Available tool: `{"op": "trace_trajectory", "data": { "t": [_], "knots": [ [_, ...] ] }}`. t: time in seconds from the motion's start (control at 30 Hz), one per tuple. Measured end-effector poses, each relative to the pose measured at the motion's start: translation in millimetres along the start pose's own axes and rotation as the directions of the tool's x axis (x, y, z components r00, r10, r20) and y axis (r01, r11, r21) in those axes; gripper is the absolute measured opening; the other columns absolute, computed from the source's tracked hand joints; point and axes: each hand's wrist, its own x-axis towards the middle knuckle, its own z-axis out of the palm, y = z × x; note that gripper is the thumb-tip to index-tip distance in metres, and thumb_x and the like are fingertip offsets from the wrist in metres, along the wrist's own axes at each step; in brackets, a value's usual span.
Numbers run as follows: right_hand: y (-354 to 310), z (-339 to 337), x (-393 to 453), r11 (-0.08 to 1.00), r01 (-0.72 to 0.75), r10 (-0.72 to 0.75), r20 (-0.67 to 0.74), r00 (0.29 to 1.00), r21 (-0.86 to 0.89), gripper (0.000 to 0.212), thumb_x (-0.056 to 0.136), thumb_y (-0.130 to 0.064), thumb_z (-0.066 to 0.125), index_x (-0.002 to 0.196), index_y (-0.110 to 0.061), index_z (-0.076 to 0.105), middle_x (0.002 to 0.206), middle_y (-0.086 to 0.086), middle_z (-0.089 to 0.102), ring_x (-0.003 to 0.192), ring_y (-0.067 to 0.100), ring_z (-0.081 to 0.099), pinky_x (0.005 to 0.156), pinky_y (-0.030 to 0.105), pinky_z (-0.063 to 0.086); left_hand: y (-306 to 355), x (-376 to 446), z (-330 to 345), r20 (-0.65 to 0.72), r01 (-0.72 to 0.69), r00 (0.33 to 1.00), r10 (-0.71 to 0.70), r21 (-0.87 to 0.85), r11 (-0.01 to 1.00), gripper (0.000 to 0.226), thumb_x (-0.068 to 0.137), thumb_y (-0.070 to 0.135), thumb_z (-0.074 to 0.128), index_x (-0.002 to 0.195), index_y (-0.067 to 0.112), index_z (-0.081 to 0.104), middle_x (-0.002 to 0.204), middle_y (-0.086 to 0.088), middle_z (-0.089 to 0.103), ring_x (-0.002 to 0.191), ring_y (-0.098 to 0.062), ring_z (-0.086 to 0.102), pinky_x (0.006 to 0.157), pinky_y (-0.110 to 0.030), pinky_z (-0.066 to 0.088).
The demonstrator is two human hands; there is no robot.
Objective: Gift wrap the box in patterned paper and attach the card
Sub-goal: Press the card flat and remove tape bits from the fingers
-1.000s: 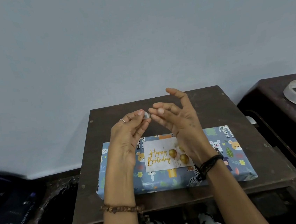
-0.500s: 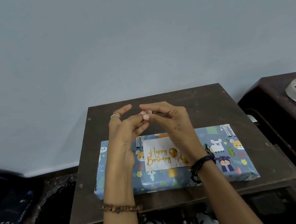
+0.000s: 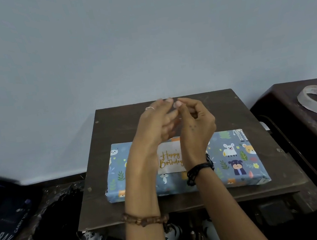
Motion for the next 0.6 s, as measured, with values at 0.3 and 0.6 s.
{"op": "trace_trajectory", "data": {
  "t": [0.3, 0.6],
  "knots": [
    [-1, 0, -6, 0.978, -0.207, 0.19, 0.269, 0.944, 0.037, 0.026, 0.096, -0.023, 0.052, 0.082, -0.01, 0.07, 0.067, -0.002, 0.054, 0.056, 0.005, 0.053, 0.059, 0.019, 0.048, -3, -9, -61, -0.318, -0.059, 0.938, 0.138, 0.247, 0.967, 0.011, 0.093, 0.029, 0.052, 0.094, 0.025, 0.062, 0.093, -0.001, 0.07, 0.089, -0.012, 0.066, 0.081, -0.026, 0.048],
    [-35, 41, -70, 0.955, -0.296, 0.21, 0.63, 0.747, 0.033, 0.021, 0.088, -0.02, 0.063, 0.076, -0.004, 0.067, 0.06, -0.002, 0.058, 0.057, 0.006, 0.055, 0.063, 0.022, 0.051, -12, -43, -89, -0.471, -0.181, 0.88, 0.068, -0.2, 0.963, 0.016, 0.094, 0.013, 0.051, 0.101, 0.009, 0.064, 0.089, -0.006, 0.073, 0.077, -0.013, 0.071, 0.073, -0.024, 0.056]
  ]
}}
